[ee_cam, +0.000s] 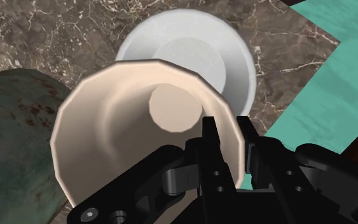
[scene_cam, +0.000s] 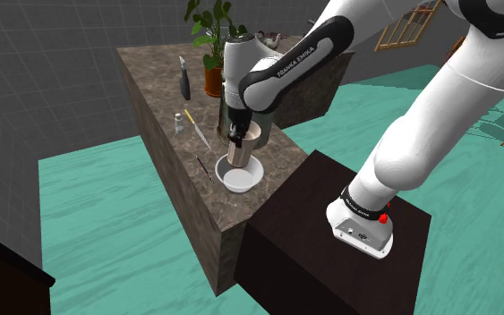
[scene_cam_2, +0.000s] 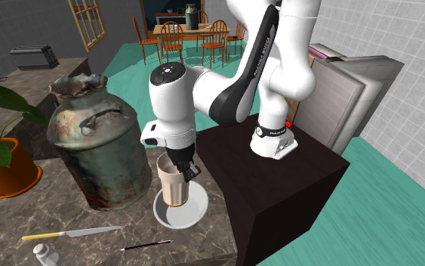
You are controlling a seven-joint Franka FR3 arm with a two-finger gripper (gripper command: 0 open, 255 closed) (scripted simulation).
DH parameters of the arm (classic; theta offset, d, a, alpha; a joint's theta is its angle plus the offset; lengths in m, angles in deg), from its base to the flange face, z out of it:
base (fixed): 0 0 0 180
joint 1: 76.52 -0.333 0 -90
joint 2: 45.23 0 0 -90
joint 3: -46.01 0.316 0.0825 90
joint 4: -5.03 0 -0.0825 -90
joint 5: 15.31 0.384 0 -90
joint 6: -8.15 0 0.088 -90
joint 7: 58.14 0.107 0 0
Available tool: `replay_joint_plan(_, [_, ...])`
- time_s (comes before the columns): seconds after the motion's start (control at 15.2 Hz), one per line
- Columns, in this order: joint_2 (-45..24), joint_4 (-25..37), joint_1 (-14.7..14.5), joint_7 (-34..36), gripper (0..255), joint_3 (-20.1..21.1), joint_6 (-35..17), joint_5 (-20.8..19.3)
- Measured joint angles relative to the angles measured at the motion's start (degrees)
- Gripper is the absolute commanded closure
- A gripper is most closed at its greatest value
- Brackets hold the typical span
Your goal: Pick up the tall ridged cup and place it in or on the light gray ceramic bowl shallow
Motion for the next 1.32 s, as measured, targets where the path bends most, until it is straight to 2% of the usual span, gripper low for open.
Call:
replay_joint_plan(0.46, [-5.19,-0.9,0.31,1.85,255,-0.17,-5.9,-2.4])
replay_joint_plan(0.86, [-5.9,-0.97,0.28,2.2,255,-0.18,-6.66,-2.75])
replay_joint_plan(0.92, [-5.9,-0.97,0.28,2.21,0,-0.18,-6.66,-2.75])
replay_joint_plan(1.32, [-5.89,-0.94,0.28,2.21,0,-0.18,-6.67,-2.76])
